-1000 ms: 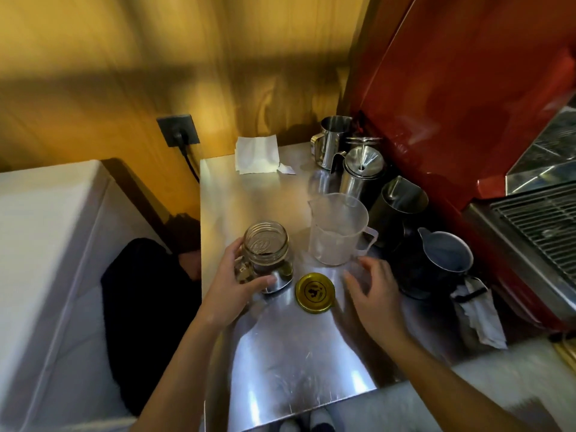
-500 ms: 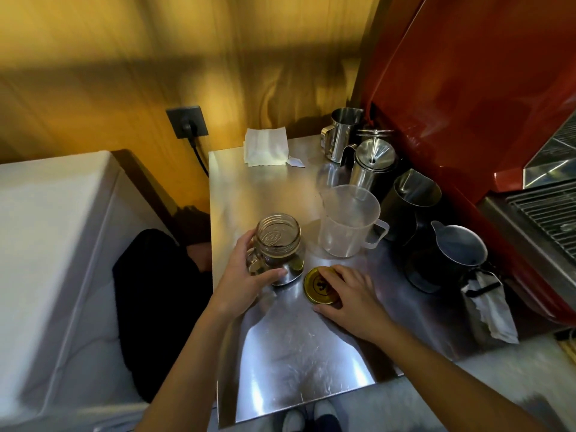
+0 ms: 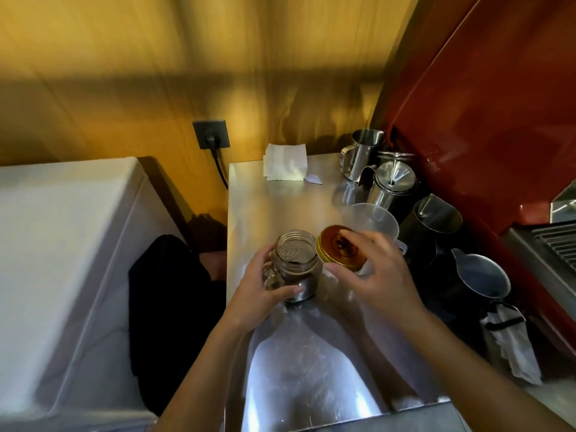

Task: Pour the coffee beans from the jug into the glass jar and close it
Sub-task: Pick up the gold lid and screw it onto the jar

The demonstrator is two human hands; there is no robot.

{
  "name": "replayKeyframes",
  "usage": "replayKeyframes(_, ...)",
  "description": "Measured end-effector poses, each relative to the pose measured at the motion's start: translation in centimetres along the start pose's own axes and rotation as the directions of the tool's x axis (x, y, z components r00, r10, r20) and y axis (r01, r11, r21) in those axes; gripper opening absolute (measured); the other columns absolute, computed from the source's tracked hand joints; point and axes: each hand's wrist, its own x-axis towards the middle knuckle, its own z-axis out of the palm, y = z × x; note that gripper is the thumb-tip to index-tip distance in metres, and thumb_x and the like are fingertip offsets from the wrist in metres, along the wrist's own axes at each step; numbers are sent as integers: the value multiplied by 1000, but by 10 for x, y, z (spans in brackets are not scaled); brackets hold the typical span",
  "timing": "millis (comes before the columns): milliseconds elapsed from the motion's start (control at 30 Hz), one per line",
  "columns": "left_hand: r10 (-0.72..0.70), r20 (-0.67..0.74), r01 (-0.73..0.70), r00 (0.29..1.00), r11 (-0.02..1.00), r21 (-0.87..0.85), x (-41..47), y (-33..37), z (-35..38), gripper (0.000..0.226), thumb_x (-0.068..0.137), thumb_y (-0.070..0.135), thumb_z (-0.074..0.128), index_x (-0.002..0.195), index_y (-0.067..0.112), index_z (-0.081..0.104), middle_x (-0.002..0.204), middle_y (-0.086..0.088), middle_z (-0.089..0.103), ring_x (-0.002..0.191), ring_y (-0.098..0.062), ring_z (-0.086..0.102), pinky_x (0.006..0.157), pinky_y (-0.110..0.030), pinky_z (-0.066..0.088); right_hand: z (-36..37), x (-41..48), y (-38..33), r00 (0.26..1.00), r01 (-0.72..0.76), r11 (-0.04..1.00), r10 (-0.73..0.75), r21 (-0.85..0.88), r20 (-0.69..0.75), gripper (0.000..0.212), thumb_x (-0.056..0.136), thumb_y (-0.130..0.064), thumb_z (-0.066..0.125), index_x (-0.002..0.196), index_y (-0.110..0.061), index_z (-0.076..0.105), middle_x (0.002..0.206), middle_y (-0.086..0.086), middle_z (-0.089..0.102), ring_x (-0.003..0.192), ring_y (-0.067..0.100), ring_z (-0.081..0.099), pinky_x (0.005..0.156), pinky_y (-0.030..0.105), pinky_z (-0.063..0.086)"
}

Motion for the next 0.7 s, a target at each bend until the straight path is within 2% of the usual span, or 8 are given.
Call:
replayKeyframes(67, -5, 2, 5, 1000, 1000, -1, 0, -1, -1, 87, 56, 28, 88, 126, 48, 41, 129, 13, 56, 121, -3, 52, 97, -18, 44, 5, 5, -10, 999, 37, 999, -37, 15, -11, 58, 70, -44, 68, 117, -11, 59, 107, 13, 58, 100, 29, 51, 86, 45, 44)
replayKeyframes(167, -11, 12, 11, 1000, 1000, -16, -1, -1, -1, 90, 60, 23, 88, 135, 32, 40, 132, 5, 55, 123, -11, 52, 104, -36, 45, 17, 11, -18, 994, 93, 996, -92, -14, 50, 62, 71, -44, 66, 122, -12, 54, 112, 15, 57, 104, 30, 50, 91, 41, 37)
replayKeyframes(300, -3, 8, 3, 1000, 1000, 19, -2, 2, 0, 84, 61, 28, 87, 132, 35, 42, 129, 7, 55, 120, -9, 52, 103, -35, 45, 32, 15, -17, 975, 168, 984, -156, -61, 160, 63, 76, -55, 53, 126, -17, 52, 114, 14, 56, 107, 24, 45, 90, 34, 28)
replayKeyframes(433, 12, 5, -12, 1000, 998, 69, -1, 5, 0, 78, 60, 32, 86, 123, 48, 42, 127, 8, 54, 119, -9, 52, 102, -31, 45, 38, 22, -11, 946, 203, 974, -170, -96, 274, 64, 77, -57, 47, 129, -21, 48, 116, 16, 55, 107, 30, 48, 89, 37, 28)
replayKeyframes(567, 36, -19, -31, 999, 977, 213, 1, 10, 2, 91, 50, 55, 82, 129, 36, 40, 128, 6, 52, 118, -13, 50, 102, -42, 45, 38, 33, -9, 923, 260, 959, -212, -113, 322, 61, 73, -51, 59, 125, -18, 54, 110, 18, 59, 101, 34, 52, 85, 40, 31)
replayKeyframes(700, 87, -73, -62, 994, 956, 288, 4, 13, 8, 90, 49, 56, 83, 127, 39, 41, 122, 8, 57, 112, -16, 54, 96, -47, 47, 33, 43, -8, 880, 346, 927, -268, -143, 392, 61, 71, -46, 64, 122, -16, 56, 104, 20, 60, 94, 35, 54, 83, 42, 33)
